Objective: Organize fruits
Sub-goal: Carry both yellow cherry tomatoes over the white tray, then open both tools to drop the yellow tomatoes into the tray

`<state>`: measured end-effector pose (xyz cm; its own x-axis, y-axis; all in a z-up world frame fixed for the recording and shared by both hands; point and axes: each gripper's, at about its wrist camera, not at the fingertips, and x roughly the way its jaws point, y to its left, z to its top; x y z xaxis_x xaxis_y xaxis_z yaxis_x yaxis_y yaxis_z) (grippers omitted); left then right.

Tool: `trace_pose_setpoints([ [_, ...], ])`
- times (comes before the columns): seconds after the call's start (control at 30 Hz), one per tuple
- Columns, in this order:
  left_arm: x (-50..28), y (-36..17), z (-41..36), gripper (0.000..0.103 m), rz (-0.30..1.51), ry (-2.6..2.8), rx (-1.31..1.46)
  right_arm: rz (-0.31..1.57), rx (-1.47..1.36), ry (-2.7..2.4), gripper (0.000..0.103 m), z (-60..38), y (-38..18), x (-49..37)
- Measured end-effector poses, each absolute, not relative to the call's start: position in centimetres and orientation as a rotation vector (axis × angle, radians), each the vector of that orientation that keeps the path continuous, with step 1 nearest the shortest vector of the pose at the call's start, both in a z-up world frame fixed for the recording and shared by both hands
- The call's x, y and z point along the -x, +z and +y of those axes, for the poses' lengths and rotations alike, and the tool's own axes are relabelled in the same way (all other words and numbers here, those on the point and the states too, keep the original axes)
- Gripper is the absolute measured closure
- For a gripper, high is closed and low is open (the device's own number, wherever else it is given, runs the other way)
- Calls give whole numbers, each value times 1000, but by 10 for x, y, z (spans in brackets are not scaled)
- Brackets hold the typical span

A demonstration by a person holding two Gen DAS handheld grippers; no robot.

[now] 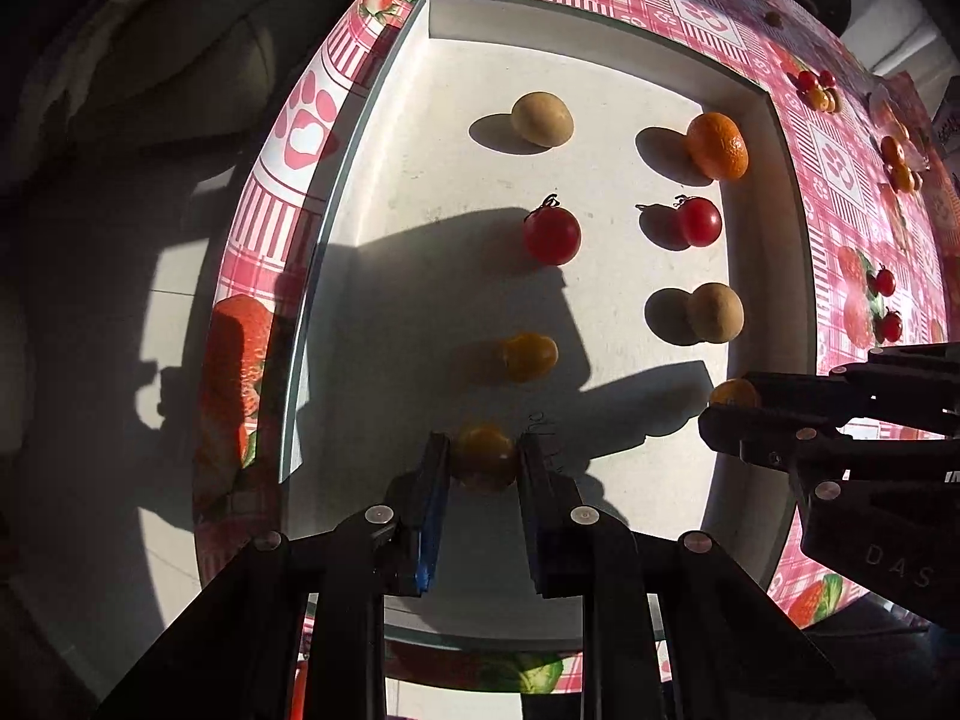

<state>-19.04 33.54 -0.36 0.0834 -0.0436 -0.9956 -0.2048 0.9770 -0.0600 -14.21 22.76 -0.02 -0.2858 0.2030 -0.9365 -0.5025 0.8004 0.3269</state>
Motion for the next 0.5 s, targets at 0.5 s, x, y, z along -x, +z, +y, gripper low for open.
trace_pose_setpoints([
  [0.5,186,-13,323,76,1510,126,143,1759,244,687,69,236,-16,144],
])
